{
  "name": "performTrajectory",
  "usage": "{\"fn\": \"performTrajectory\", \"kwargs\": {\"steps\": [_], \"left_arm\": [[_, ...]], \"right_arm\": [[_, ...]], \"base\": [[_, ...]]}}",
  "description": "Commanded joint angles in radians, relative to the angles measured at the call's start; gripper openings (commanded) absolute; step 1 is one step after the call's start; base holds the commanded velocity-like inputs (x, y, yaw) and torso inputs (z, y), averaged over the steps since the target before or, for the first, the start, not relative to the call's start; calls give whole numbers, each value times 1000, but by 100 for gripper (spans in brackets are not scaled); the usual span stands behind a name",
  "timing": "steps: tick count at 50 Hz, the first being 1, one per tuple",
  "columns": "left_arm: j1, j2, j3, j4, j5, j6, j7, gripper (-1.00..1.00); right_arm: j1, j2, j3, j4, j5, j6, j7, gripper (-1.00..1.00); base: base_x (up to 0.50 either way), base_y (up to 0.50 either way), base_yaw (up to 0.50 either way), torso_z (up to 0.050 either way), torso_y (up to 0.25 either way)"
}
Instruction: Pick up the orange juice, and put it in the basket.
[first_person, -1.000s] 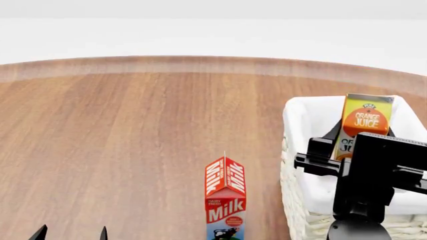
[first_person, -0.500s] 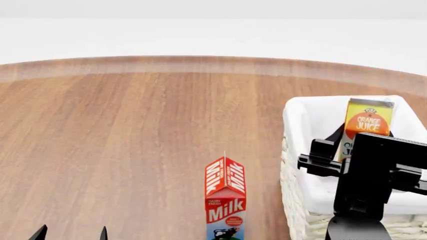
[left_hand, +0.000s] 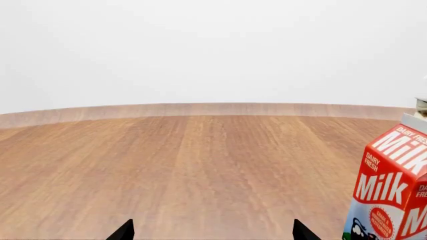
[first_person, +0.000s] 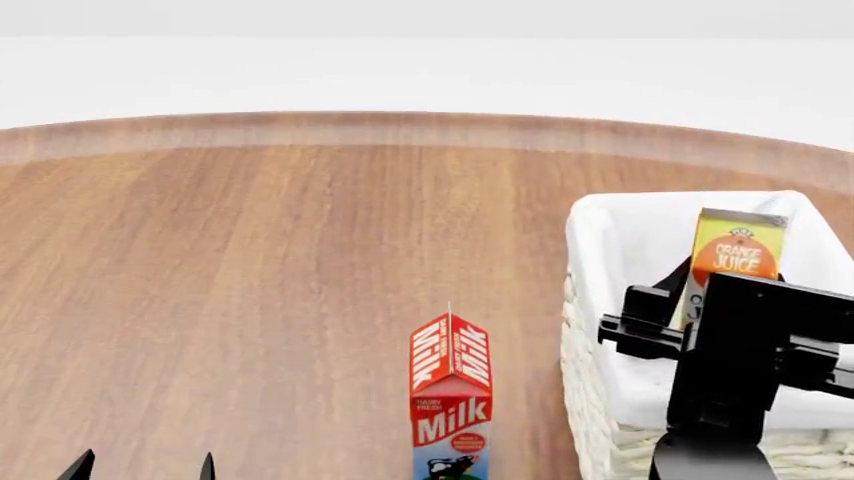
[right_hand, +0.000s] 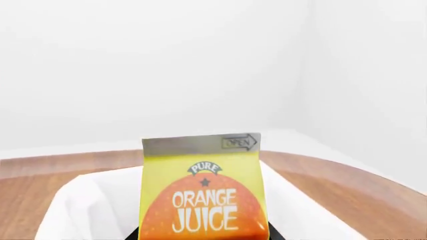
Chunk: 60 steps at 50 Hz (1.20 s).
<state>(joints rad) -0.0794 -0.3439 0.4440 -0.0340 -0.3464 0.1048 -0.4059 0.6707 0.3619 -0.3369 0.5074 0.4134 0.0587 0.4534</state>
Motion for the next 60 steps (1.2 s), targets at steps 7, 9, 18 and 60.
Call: {"fn": "performTrajectory", "kwargs": {"steps": [7,9,18,60], "left_arm": [[-1,-2,3,0,-2,1,-2,100],[-1,-2,3,0,-2,1,-2,100],[-2,-3,5,-1,-3,2,-4,100],[-4,-7,11,-1,-7,5,-9,100]], "right_arm": [[19,-7,1,27,-53,-17,-7,-100],[22,-8,-1,31,-53,-18,-9,-100],[29,-11,-2,36,-52,-14,-9,-100],[-77,58,-14,-384,1,93,32,100]], "base": [[0,0,0,0,1],[0,0,0,0,0],[0,0,0,0,1],[0,0,0,0,0]]}}
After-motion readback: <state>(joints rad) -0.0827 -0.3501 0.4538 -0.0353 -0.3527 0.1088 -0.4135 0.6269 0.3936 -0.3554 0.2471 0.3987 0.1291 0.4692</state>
